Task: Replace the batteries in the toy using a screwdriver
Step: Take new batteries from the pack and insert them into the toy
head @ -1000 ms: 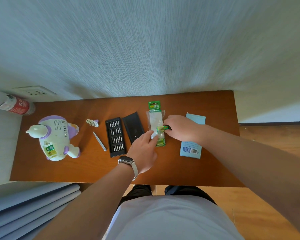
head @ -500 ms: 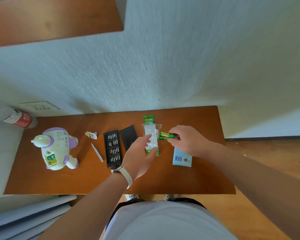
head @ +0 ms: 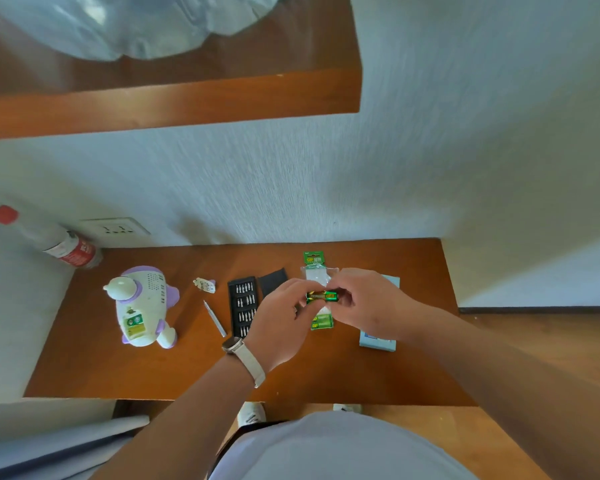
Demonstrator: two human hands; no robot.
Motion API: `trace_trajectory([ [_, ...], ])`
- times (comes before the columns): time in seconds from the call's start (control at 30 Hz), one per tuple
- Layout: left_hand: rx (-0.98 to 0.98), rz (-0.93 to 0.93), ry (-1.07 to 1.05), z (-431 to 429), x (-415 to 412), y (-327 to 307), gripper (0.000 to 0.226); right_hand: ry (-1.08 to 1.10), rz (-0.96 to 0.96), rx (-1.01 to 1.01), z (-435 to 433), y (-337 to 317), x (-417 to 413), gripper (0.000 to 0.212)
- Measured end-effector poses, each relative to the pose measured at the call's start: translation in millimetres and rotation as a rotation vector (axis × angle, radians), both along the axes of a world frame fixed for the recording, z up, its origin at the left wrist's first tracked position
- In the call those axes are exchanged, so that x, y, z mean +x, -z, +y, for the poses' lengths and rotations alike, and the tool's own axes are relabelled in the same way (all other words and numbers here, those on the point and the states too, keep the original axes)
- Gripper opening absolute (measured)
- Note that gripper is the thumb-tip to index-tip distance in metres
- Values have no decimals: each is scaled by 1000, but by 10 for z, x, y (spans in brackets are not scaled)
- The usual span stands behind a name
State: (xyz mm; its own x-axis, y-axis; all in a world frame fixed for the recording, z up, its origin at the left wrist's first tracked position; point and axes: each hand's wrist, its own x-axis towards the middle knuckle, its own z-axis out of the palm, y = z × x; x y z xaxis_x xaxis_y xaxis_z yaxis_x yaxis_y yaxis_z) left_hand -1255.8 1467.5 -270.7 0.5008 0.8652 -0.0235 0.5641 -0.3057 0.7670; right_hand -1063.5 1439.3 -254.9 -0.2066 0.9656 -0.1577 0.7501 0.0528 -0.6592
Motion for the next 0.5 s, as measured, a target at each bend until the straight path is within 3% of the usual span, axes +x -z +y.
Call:
trace_trajectory([
  [0.13,-85,-42,-8,24,-275,-34,21,69,64,-21,2,-38,-298,13],
  [0.23,-113,-70,-29,54,-541,-55,19,110,100,-63,33,-26,-576,7],
  [0.37,-119,-103,-71,103,-976,-51,19,132,180,-77,140,-74,-1039,24],
  [0.5,-108,-121,-110,175,-1423,-32,21,122,239,-77,278,-99,-1522,10],
])
